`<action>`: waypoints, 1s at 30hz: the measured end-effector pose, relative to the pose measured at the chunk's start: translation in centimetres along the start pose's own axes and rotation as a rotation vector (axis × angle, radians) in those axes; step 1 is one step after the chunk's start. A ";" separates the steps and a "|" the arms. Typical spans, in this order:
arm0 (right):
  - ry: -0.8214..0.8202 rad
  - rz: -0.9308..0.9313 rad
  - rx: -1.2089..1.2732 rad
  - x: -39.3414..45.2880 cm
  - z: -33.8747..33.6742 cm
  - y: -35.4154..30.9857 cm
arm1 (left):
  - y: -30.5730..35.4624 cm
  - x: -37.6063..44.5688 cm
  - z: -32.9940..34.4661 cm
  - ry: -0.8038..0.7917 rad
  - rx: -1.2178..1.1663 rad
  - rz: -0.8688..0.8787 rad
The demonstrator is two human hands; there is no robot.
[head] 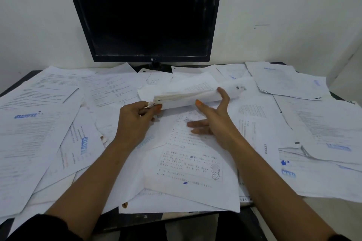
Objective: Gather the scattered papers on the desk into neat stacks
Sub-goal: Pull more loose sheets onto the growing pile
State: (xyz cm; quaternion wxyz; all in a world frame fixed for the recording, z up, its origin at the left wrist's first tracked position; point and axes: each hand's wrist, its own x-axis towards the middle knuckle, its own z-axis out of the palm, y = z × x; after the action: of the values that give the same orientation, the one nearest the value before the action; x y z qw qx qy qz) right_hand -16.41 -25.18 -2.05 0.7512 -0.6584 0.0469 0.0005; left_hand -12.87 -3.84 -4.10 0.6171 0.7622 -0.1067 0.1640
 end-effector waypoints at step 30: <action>0.431 0.025 0.283 1.8 -2.5 0.2 | -3.6 2.2 -5.5 -0.007 0.957 -0.429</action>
State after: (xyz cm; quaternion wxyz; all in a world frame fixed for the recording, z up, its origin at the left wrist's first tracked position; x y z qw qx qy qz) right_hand -14.78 -27.77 -2.68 0.8085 -0.5309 0.2136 -0.1372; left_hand -10.17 2.37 -5.46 0.2194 0.9640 0.1367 0.0617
